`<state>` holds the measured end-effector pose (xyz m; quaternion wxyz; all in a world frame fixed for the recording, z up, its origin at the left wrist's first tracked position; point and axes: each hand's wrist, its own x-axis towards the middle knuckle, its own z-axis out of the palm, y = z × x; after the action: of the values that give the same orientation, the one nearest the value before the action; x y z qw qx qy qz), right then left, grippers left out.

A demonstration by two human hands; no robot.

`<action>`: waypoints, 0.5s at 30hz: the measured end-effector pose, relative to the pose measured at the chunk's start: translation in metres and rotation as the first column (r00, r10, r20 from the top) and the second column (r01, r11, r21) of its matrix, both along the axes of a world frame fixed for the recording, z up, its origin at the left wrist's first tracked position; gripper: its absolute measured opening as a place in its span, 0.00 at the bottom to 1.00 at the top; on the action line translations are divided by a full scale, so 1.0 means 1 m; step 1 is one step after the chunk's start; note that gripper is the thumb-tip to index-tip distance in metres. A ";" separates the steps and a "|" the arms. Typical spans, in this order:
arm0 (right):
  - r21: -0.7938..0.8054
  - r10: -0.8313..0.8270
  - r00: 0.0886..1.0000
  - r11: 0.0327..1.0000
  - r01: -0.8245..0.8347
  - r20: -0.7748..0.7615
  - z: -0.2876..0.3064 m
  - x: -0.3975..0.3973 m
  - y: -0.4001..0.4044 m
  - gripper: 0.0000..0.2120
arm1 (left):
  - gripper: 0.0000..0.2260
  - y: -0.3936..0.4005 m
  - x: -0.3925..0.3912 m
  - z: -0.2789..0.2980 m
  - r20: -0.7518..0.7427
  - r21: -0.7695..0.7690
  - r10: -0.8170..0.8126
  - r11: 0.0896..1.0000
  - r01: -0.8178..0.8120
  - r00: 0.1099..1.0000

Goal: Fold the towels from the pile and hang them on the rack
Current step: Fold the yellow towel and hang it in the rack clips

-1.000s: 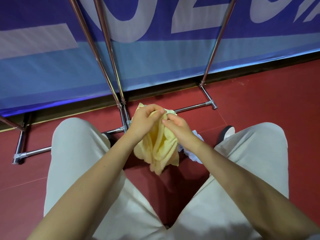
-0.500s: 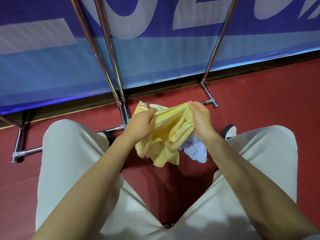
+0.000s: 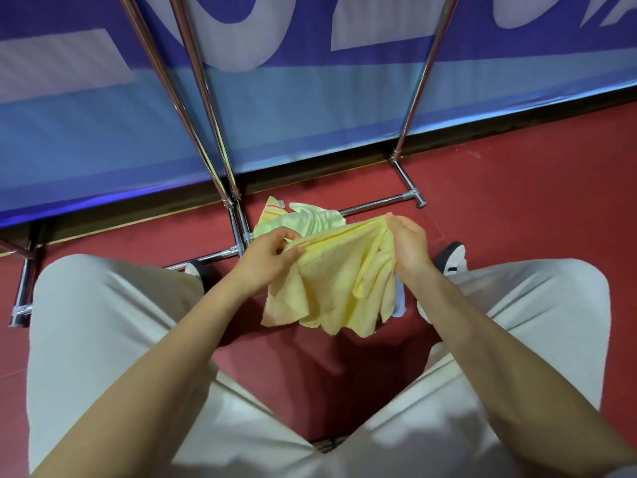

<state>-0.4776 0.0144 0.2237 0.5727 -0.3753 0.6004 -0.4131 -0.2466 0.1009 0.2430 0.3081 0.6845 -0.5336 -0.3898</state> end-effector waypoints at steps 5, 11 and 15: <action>0.077 -0.100 0.993 0.992 0.095 0.063 -0.002 0.000 -0.002 0.13 | 0.03 0.001 0.003 0.003 -0.128 0.078 0.161 0.985 -0.152 0.979; 0.053 -0.132 0.989 0.990 0.129 0.073 0.002 0.003 -0.005 0.13 | 0.12 0.007 0.001 0.004 -0.130 0.076 0.232 0.972 -0.224 0.964; 0.042 -0.109 0.993 0.993 0.108 0.036 0.001 0.003 -0.006 0.12 | 0.16 0.011 -0.003 0.010 -0.110 0.028 0.187 0.982 -0.185 0.976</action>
<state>-0.4749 0.0088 0.2242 0.5681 -0.3226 0.6172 -0.4384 -0.2499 0.1118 0.2528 0.3668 0.7108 -0.4457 -0.4019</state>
